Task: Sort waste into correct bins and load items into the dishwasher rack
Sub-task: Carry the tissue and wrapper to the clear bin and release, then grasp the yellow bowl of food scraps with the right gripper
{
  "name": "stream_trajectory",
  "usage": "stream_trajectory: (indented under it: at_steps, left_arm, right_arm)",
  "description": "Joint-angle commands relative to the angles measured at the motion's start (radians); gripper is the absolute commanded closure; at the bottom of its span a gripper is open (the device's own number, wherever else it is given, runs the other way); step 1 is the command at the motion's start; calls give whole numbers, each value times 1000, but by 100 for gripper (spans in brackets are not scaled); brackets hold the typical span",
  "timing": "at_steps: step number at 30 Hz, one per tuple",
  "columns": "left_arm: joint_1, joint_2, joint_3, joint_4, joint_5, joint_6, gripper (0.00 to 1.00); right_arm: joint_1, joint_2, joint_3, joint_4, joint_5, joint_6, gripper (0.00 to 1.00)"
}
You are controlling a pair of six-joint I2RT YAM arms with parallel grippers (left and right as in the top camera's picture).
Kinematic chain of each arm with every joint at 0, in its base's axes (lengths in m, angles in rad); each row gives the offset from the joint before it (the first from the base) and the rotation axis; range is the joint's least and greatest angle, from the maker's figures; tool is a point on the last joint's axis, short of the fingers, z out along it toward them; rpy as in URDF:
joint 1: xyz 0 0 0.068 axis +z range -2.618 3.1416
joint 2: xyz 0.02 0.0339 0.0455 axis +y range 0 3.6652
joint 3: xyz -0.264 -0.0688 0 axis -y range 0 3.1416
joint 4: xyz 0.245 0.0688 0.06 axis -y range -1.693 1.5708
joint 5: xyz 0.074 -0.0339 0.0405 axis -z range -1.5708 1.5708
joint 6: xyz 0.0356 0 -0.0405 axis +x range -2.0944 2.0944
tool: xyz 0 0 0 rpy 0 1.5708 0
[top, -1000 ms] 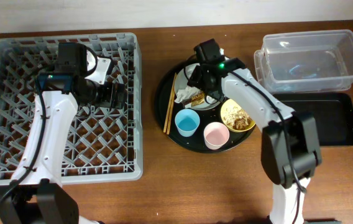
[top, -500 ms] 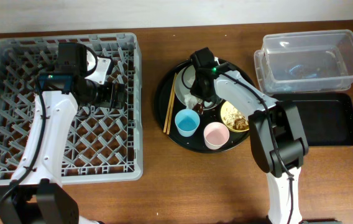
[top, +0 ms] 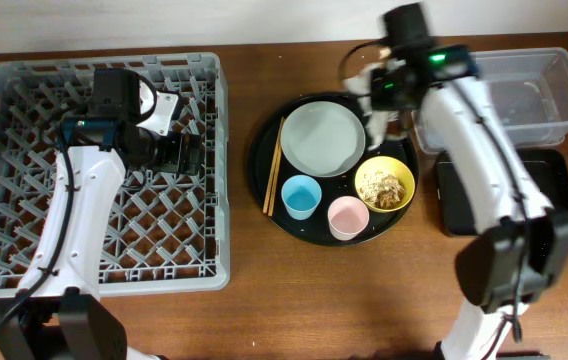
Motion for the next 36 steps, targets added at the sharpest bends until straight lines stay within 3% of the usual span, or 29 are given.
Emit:
stream_trajectory:
  at_steps: [1,5,9,10,11,12,13,15,17,20,23,24,28,31,36]
  left_arm:
    - [3,1,24,0,11,6,1]
    - [3,1,24,0,11,6,1]
    - [3,1,24,0,11,6,1]
    - [3,1,24,0,11,6,1]
    - [3,1,24,0,11,6,1]
    - [3,1,24,0,11,6,1]
    - [3,1,24,0,11,6,1]
    - [3,1,24,0,11,6,1]
    - [3,1,24,0,11,6,1]
    - [3,1,24,0,11,6,1]
    - [3,1,24,0,11,6,1]
    - [3,1,24,0,11,6,1]
    - [3,1,24,0,11,6,1]
    - [3,1,24,0,11,6,1]
    - [3,1,24,0,11,6,1]
  right_arm:
    - [-185,-58,14,32,23,138,96]
    - [-360,9,9,193,22,306,96]
    - [-409,127,9,400,27,321,96]
    - [-409,151,9,434,26,321,88]
    - [-409,168,9,456,26,315,73]
    - [-409,179,9,463,27,313,72]
    - [-409,182,9,464,23,313,61]
    - [-409,175,13,465,22,313,27]
    - [-409,151,16,463,10,282,15]
    - [-407,63,20,400,-183,105,14]
    - [-392,-60,20,201,-452,-29,20]
    - [-365,-96,20,64,-465,-30,21]
    - [-251,-89,-3,-216,-364,-100,27]
    - [-146,-85,-117,-231,-303,-100,29]
    - [-6,-82,-352,2,-281,-17,43]
